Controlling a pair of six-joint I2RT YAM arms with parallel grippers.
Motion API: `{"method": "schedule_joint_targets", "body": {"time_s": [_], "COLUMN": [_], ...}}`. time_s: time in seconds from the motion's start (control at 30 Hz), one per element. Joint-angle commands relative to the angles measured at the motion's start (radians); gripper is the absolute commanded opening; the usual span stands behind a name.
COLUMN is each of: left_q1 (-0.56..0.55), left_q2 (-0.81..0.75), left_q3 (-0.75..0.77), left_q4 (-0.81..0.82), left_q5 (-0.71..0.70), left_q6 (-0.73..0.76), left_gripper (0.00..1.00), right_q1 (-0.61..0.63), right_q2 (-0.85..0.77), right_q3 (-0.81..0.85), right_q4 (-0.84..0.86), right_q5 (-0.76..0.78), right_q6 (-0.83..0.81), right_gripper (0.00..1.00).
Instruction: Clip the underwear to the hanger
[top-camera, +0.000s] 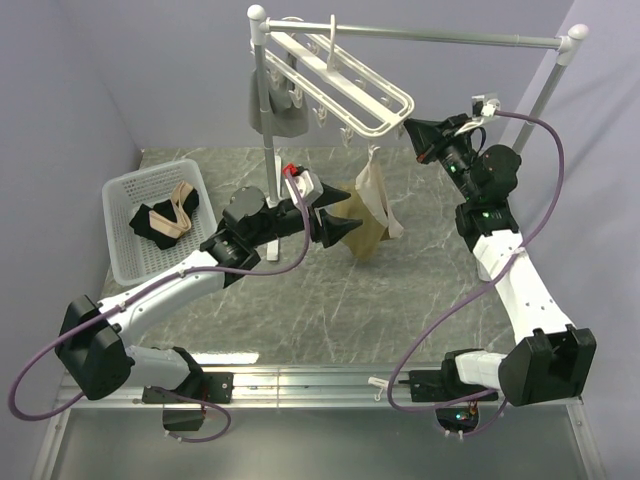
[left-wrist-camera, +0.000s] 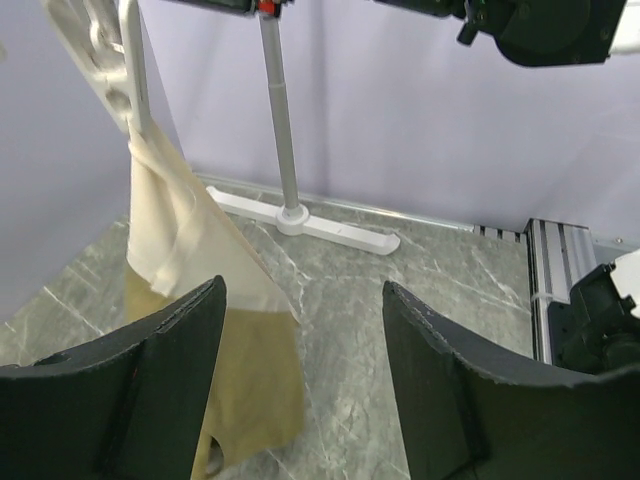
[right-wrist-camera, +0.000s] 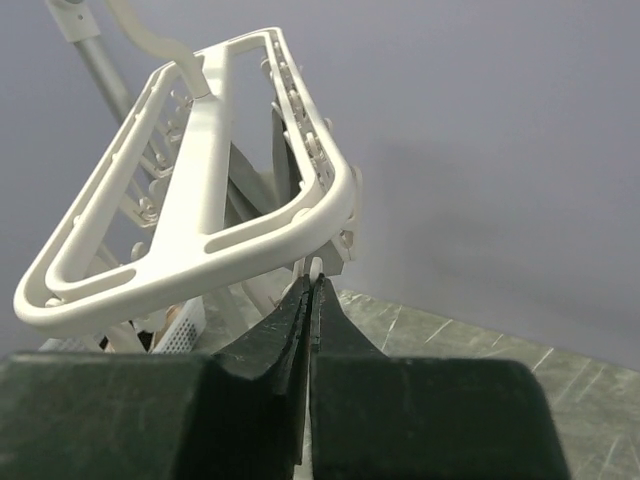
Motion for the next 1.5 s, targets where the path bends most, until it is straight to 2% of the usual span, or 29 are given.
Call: {"method": "schedule_joint_targets", "body": {"time_s": [0.0, 0.2, 0.33, 0.5, 0.67, 0.77, 0.8, 0.93, 1.13, 1.47], "left_q1": [-0.004, -0.032, -0.07, -0.136, -0.182, -0.225, -0.234, -0.25, -0.248, -0.201], "left_q2": [-0.015, -0.047, -0.046, -0.014, 0.051, 0.088, 0.109, 0.17, 0.224, 0.325], "left_q3": [0.052, 0.047, 0.06, 0.13, 0.195, 0.224, 0.244, 0.317, 0.365, 0.463], "left_q4": [0.029, 0.015, 0.01, -0.004, 0.021, 0.036, 0.036, -0.029, -0.024, -0.005], "left_q5": [-0.003, -0.031, -0.11, -0.317, -0.454, -0.552, -0.577, -0.678, -0.724, -0.721], "left_q6": [-0.016, -0.019, -0.001, 0.022, 0.018, 0.061, 0.125, 0.16, 0.154, 0.147], "left_gripper": [0.69, 0.68, 0.67, 0.63, 0.59, 0.55, 0.55, 0.54, 0.59, 0.59], "right_q1": [-0.007, 0.008, 0.036, 0.091, 0.12, 0.148, 0.157, 0.186, 0.199, 0.211], "right_q2": [-0.05, -0.115, -0.148, -0.185, -0.19, -0.193, -0.191, -0.196, -0.202, -0.214], "right_q3": [0.04, 0.002, -0.012, -0.024, -0.02, -0.015, -0.014, -0.015, -0.018, -0.027], "right_q4": [-0.01, -0.085, -0.154, -0.195, -0.237, -0.255, -0.257, -0.261, -0.264, -0.264], "right_q5": [-0.027, -0.001, 0.029, 0.1, 0.163, 0.213, 0.221, 0.252, 0.27, 0.256], "right_q6": [0.017, 0.014, 0.019, 0.002, 0.003, 0.006, 0.006, 0.015, 0.023, 0.028], "right_gripper": [0.0, 0.0, 0.0, 0.0, 0.0, 0.0, 0.0, 0.0, 0.0, 0.0]}}
